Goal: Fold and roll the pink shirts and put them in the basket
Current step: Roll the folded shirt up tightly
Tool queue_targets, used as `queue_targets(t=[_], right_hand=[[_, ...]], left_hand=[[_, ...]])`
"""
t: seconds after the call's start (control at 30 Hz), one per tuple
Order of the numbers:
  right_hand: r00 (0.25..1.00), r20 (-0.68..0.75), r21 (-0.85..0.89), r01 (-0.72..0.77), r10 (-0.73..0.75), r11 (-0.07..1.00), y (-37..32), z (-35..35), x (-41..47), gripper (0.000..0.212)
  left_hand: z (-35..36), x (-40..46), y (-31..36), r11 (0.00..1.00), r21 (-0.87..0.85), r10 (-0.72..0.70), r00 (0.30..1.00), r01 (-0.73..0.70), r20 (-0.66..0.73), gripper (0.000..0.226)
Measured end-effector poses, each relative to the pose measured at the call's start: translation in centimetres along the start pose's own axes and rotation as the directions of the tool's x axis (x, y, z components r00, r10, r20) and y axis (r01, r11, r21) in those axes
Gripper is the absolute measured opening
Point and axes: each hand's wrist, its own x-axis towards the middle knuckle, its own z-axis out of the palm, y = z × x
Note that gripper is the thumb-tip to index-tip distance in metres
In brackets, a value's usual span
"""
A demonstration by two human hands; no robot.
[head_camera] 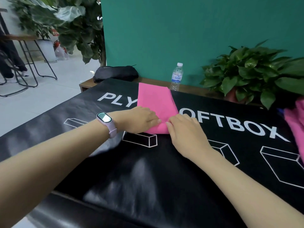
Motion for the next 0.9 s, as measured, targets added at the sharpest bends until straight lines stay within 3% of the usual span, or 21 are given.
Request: queue_targets(t=[0.13,0.27,0.4,0.5,0.63,0.7,0.77,0.9], right_hand=[[0.995,0.048,-0.030,-0.091,0.092,0.995,-1.1,1.0,1.7,0.032],[0.976,0.193,-0.018,-0.103,0.104,0.995,-0.6,1.3,4.6,0.017],[0.975,0.218,-0.054,-0.019,0.030,0.998,0.1,1.9,5.4,0.021],[0.976,0.206,-0.092,-0.044,0.062,0.995,0.0,2.0,5.8,0.027],[0.968,0.208,-0.049,-0.130,0.137,0.990,-0.1,2.3,6.2,0.035],[0.967,0.181,0.002,-0.182,0.179,0.983,0.1,2.7,6.3,0.029],[0.966,0.143,0.068,-0.225,0.214,0.972,0.2,2.6,6.3,0.020],[0.978,0.096,0.184,-0.198,0.183,0.963,0.2,2.3,5.7,0.032]], left_hand=[[1.7,-1.1,-0.3,0.994,-0.037,0.083,0.943,-0.100,-0.324,0.031],[1.8,-2.1,-0.2,0.977,-0.204,-0.057,0.845,-0.063,-0.532,0.010],[0.6,-2.2,0.3,0.994,0.107,0.034,0.859,0.024,-0.511,0.032],[0.2,-2.6,1.8,0.962,0.239,0.031,0.818,0.131,-0.575,0.040],[1.1,-2.4,2.3,0.951,0.236,-0.039,0.832,0.201,-0.554,0.044],[1.1,-2.2,2.1,0.958,0.191,-0.077,0.836,0.212,-0.544,0.042],[1.1,-1.9,1.6,0.979,0.098,-0.096,0.824,0.181,-0.559,0.037],[1.5,-1.7,0.5,0.988,-0.102,-0.155,0.816,0.118,-0.557,0.035]])
